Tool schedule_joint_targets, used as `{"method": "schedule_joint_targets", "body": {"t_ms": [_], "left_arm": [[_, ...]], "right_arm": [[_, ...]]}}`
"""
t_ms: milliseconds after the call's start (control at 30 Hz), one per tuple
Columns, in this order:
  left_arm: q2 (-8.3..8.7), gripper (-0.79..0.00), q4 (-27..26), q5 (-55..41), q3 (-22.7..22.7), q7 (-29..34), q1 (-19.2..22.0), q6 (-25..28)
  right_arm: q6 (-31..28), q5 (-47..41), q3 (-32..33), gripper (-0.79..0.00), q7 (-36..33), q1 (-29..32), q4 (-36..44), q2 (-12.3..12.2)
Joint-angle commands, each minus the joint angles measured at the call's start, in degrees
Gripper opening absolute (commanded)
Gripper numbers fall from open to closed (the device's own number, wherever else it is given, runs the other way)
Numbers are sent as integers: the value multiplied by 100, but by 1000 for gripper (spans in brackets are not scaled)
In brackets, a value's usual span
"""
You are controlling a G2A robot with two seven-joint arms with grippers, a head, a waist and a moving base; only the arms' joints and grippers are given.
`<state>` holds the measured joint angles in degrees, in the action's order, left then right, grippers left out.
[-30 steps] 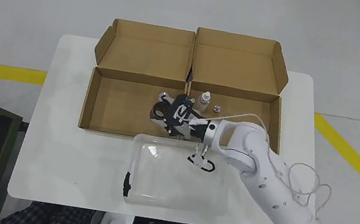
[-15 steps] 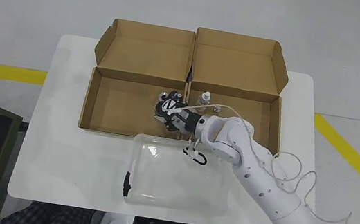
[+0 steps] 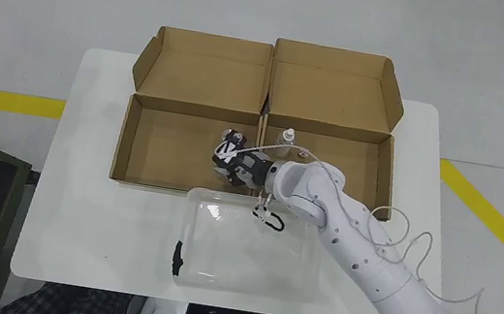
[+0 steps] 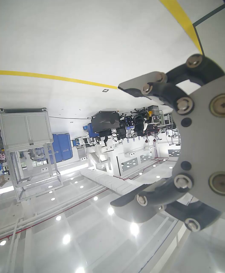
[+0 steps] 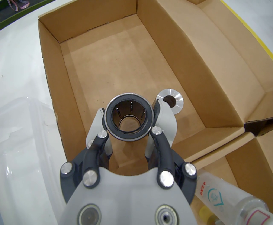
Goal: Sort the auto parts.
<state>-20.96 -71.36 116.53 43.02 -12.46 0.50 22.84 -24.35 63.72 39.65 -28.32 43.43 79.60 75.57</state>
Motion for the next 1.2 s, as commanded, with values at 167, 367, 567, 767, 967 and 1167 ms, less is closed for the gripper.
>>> {"method": "schedule_joint_targets", "body": {"t_ms": [167, 367, 567, 767, 967, 1167], "left_arm": [[0, 0, 0, 0, 0, 0, 0, 0], [0, 0, 0, 0, 0, 0, 0, 0], [0, 0, 0, 0, 0, 0, 0, 0], [0, 0, 0, 0, 0, 0, 0, 0], [0, 0, 0, 0, 0, 0, 0, 0], [0, 0, 0, 0, 0, 0, 0, 0]], "right_arm": [[-52, 15, -6, -653, -85, -8, -60, 50], [-96, 63, 36, -563, -156, 36, -41, 64], [-118, 98, 106, -520, -190, 90, -9, 71], [-147, 118, 159, -459, -216, 134, 12, 83], [-168, 164, 211, -394, -237, 194, 69, 89], [-181, 183, 300, -385, -220, 247, 198, 88]]}}
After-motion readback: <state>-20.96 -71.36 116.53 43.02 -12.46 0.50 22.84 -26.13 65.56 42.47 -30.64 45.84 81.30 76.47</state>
